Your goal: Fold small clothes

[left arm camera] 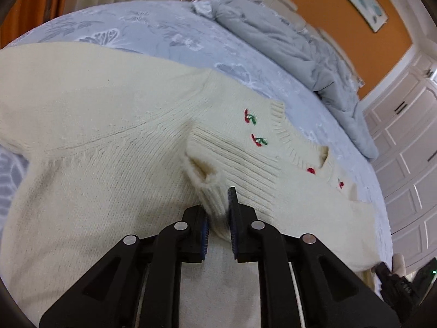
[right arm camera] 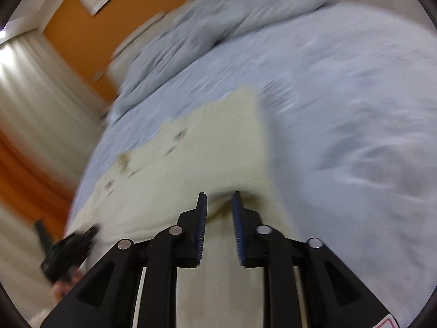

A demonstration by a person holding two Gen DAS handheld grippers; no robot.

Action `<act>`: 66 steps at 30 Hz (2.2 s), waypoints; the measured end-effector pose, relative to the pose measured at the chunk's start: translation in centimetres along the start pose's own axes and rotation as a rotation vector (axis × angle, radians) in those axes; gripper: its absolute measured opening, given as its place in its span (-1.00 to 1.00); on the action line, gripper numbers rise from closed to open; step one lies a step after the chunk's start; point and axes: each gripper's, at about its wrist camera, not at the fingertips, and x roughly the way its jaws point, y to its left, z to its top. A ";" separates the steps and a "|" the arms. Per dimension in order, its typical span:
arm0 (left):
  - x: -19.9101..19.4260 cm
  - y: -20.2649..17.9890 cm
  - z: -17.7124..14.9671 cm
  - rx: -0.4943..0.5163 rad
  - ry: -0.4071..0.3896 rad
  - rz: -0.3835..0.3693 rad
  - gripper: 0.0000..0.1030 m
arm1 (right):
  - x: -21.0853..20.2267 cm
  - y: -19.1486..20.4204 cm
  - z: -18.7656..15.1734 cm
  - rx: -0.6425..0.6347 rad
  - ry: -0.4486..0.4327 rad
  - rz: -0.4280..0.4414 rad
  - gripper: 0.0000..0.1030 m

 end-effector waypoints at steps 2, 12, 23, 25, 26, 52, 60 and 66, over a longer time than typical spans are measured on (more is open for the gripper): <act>-0.1 0.8 -0.5 -0.034 -0.015 -0.033 -0.74 | -1.5 0.2 0.0 -0.002 -0.076 -0.036 -0.53; -0.1 1.7 -0.4 -0.068 -0.034 -0.086 -0.73 | 6.0 -0.4 1.7 -0.056 0.061 -0.057 -1.00; -1.4 2.8 0.1 -0.119 -0.011 -0.106 -0.62 | 2.2 2.1 -1.3 -0.102 -0.034 -0.079 -0.83; -4.2 4.2 0.4 -0.167 -0.045 -0.080 -0.22 | 0.4 3.4 -3.3 -0.178 -0.014 -0.079 -0.83; -5.7 5.4 0.6 -0.208 -0.078 -0.072 0.17 | -0.2 3.6 -4.4 -0.207 0.008 -0.069 -0.83; -20.4 4.9 13.6 -0.192 -0.393 -0.083 -0.85 | -0.5 1.8 -10.5 -0.246 0.103 0.013 -0.56; -7.9 -10.0 0.9 0.024 0.062 -0.153 0.03 | -0.5 1.0 -10.2 -0.196 0.112 0.063 -0.56; -11.0 -5.0 -3.9 -0.062 -0.021 -0.126 0.69 | -0.5 0.5 -9.7 -0.148 0.127 0.112 -0.53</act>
